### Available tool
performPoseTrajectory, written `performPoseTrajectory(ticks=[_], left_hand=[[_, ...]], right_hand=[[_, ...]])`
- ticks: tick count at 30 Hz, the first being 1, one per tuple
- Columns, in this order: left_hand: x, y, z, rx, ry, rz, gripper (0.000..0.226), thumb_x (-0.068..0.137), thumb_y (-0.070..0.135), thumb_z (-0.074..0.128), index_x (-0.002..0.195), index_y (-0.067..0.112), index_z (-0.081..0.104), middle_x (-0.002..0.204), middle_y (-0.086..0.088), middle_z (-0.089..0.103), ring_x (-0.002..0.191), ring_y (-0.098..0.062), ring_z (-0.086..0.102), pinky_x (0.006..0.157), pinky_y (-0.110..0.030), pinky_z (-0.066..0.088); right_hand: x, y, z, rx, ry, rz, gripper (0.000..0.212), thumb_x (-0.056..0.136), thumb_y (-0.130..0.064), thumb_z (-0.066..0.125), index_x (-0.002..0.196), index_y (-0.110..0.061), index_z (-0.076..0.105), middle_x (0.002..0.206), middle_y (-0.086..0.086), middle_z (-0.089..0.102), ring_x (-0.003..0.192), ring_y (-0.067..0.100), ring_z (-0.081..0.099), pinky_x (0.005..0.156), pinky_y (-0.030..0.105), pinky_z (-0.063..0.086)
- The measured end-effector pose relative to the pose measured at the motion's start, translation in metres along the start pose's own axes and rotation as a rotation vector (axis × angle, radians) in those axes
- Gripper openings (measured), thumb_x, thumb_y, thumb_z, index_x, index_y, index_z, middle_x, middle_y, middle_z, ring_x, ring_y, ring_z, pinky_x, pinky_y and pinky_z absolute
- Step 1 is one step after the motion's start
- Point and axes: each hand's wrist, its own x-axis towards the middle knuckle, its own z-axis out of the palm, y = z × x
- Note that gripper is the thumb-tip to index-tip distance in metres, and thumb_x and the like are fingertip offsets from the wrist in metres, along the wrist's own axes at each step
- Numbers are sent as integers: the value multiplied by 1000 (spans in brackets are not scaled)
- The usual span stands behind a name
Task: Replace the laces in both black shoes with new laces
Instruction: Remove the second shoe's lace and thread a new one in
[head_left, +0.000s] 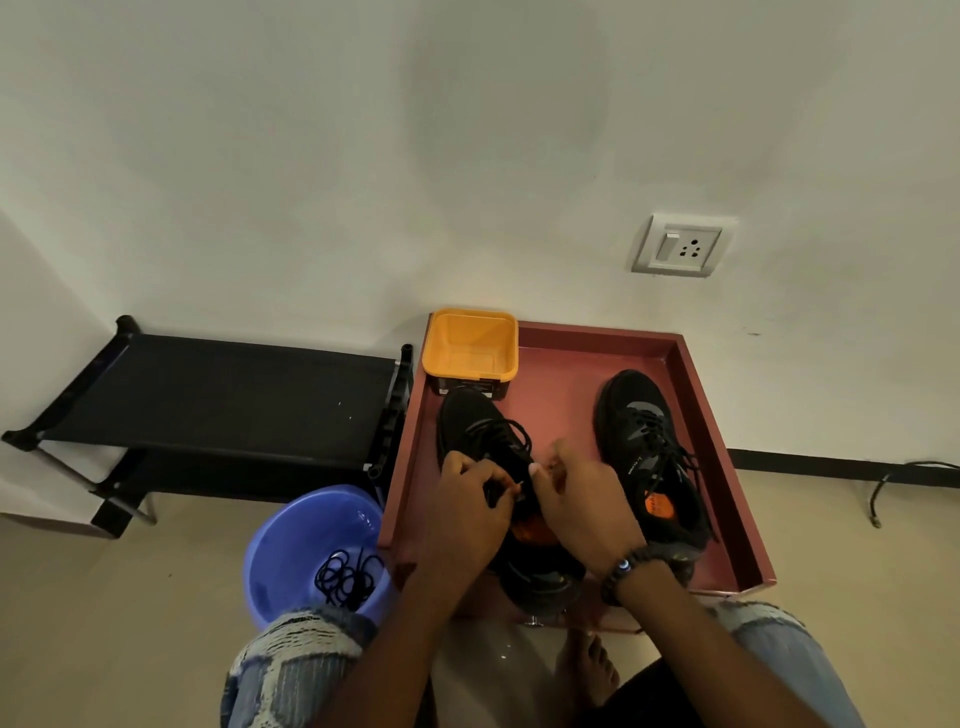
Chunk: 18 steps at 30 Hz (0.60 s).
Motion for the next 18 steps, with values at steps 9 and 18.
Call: performPoseTrajectory(ticks=[9,18], left_hand=[[-11,-6,5,-66,56,-56,14,89,18,70,99,23,61,100,11,55,87,0,54,73,-5,42],[-9,9,13,-307,314,-236,39,75,13,79,97,27,50,84,10,65,78,0,61,63,-12,44]], right_hand=[[2,-8,22,867,-89,601,11,91,-16,69,88,-6,74,82,12,74,71,20,70,70,32,62],[0,-1,34,627,39,447,3,88,-24,72,86,-21,72,75,-7,74,72,9,73,74,39,62]])
